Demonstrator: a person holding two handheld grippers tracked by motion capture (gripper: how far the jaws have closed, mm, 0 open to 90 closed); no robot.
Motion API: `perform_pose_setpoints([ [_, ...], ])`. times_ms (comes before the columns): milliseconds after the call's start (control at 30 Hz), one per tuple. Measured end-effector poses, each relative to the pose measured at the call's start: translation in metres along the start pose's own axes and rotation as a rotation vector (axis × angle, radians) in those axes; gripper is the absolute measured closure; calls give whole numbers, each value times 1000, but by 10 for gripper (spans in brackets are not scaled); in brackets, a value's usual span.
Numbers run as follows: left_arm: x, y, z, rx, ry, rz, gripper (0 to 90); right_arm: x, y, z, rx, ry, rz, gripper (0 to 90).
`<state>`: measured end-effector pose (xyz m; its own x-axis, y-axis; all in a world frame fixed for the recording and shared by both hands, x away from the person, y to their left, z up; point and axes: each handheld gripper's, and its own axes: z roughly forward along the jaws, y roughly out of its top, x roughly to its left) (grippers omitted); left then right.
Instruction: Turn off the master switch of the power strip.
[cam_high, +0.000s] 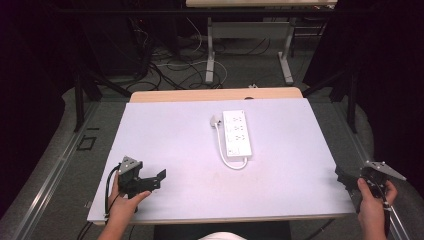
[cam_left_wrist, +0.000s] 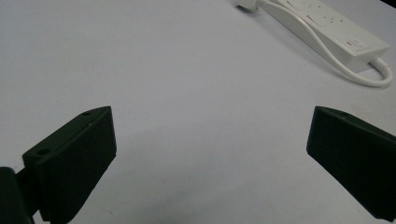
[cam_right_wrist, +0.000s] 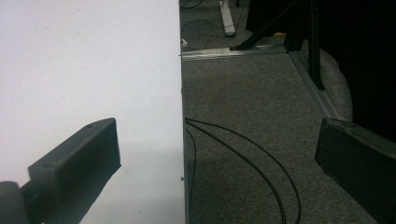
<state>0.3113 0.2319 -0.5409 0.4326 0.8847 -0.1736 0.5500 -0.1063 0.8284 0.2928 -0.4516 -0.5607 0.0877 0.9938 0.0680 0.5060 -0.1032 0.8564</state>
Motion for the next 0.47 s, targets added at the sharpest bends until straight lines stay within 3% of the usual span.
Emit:
perform_pose_setpoints([
  [67,0,0,0,2,-1,-3,16,0,0,0,-2,4,-3,0],
  [100,0,0,0,3,-1,-3,16,2,-1,3,-33,-7,0,0],
  [200,0,0,0,1,0,1,16,2,-1,2,-32,-8,-6,0],
  [233,0,0,0,1,0,2,16,1,0,-1,8,4,-22,0],
  [267,0,0,0,1,1,1,16,1,1,-1,12,-1,-24,0],
  [300,0,0,0,0,1,0,16,2,0,3,-32,-10,-17,0],
  [400,0,0,0,-1,1,-1,16,2,1,1,-22,2,-32,0],
  [433,0,0,0,0,1,-1,16,1,2,-2,8,5,-46,0],
  [467,0,0,0,0,0,-2,16,3,2,-1,-19,2,-32,0],
])
